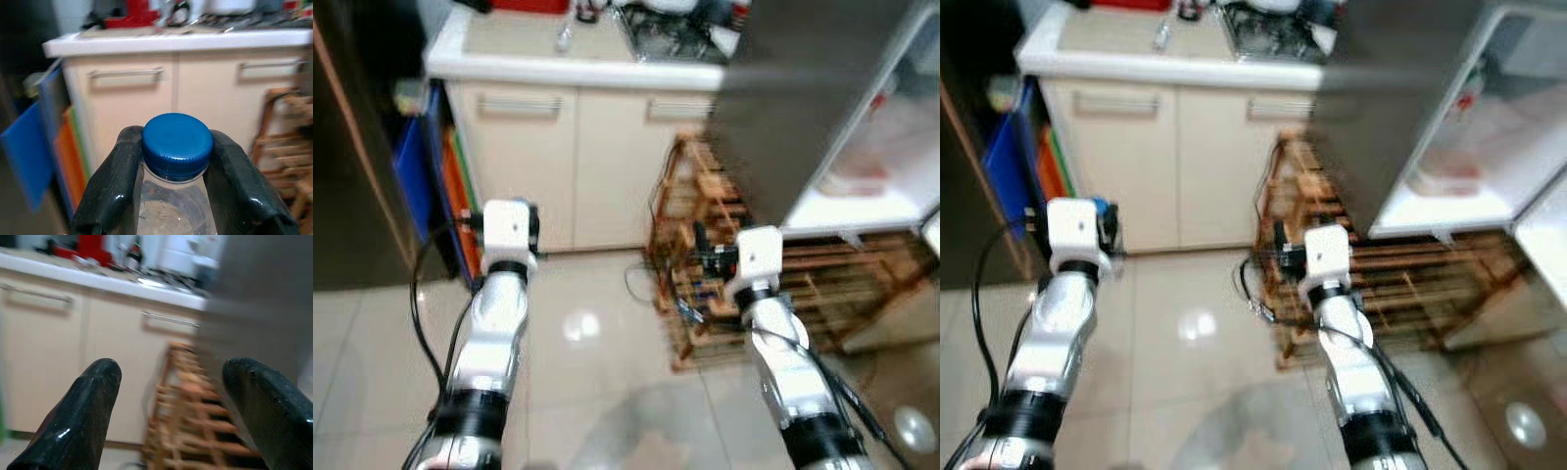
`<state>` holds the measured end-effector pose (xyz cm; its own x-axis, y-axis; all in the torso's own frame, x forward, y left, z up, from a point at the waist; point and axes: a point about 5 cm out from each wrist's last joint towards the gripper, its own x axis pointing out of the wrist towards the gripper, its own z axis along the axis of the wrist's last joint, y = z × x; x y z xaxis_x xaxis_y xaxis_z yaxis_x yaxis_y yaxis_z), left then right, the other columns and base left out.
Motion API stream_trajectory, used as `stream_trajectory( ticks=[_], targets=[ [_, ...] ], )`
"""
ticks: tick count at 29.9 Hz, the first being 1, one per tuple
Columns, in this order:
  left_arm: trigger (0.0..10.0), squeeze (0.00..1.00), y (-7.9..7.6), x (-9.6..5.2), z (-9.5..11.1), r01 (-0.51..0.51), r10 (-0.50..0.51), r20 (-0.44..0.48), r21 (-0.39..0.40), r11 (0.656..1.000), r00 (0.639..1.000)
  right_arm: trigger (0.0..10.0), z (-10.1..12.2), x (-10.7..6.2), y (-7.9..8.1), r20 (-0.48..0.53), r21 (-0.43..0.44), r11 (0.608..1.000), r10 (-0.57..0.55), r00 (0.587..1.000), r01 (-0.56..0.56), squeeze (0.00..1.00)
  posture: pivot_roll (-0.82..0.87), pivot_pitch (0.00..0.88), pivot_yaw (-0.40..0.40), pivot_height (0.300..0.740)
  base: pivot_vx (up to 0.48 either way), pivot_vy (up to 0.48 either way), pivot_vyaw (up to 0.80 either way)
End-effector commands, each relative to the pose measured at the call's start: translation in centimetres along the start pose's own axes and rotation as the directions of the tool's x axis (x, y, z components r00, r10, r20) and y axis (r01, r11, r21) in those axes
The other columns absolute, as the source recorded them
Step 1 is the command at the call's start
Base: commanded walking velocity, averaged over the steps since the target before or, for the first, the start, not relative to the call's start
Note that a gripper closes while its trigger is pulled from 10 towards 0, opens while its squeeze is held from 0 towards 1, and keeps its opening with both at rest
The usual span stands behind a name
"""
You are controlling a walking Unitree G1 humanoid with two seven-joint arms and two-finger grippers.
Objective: Restocking fridge
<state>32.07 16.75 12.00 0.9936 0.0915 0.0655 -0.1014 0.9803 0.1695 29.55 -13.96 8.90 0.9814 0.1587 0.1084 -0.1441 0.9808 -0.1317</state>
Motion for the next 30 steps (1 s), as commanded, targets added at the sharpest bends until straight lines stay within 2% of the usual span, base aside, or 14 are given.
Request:
stream_trajectory(
  ticks=[1, 10, 15, 18, 22, 27, 30],
  targets=[
    [10.0, 0.00, -1.2, 0.5, 1.3, 0.044, -0.044, 0.056, -0.007, 0.999, 0.997, 10.0, -0.6, -0.3, -1.0, -0.023, -0.001, 0.999, -0.039, 0.999, 0.039, 0.00, 0.03, 0.000, -0.066, 0.740, 0.296, -0.375, 0.00],
    [10.0, 0.00, -2.2, 0.6, 2.0, 0.117, -0.115, 0.073, -0.025, 0.993, 0.991, 10.0, -0.2, -0.2, -1.1, -0.004, 0.006, 0.998, -0.065, 0.998, 0.065, 0.00, -0.01, 0.000, -0.038, 0.740, 0.275, -0.389, 0.00],
    [10.0, 0.00, -2.7, 0.6, 2.2, 0.118, -0.115, 0.078, -0.043, 0.992, 0.990, 10.0, -0.4, -0.3, -1.0, -0.008, 0.005, 0.999, -0.049, 0.999, 0.050, 0.00, 0.00, 0.000, -0.045, 0.740, 0.000, -0.417, 0.00],
    [10.0, 0.00, -2.4, 0.7, 2.4, 0.107, -0.104, 0.081, -0.040, 0.993, 0.991, 10.0, -0.3, -0.1, -1.0, -0.007, 0.004, 0.999, -0.041, 0.999, 0.041, 0.00, 0.01, 0.000, -0.048, 0.740, 0.086, -0.414, 0.00],
    [10.0, 0.00, -1.2, 0.9, 2.1, 0.041, -0.040, 0.067, -0.026, 0.999, 0.997, 10.0, -0.1, 0.2, -0.8, 0.003, 0.007, 0.999, -0.038, 0.999, 0.038, 0.00, 0.01, 0.000, -0.048, 0.740, 0.295, -0.372, 0.00],
    [10.0, 0.00, -0.8, 1.0, 2.4, 0.021, -0.020, 0.081, -0.019, 1.000, 0.997, 10.0, -0.1, 0.3, -0.6, 0.001, -0.004, 1.000, -0.028, 1.000, 0.028, 0.00, 0.01, 0.000, -0.044, 0.740, 0.000, 0.000, 0.00],
    [10.0, 0.00, -0.8, 1.1, 2.7, 0.029, -0.025, 0.091, -0.032, 0.999, 0.996, 10.0, -0.3, 0.3, -0.6, -0.006, 0.002, 0.999, -0.034, 0.999, 0.034, 0.00, 0.01, 0.000, -0.042, 0.740, 0.000, 0.000, -0.65]
  ],
)
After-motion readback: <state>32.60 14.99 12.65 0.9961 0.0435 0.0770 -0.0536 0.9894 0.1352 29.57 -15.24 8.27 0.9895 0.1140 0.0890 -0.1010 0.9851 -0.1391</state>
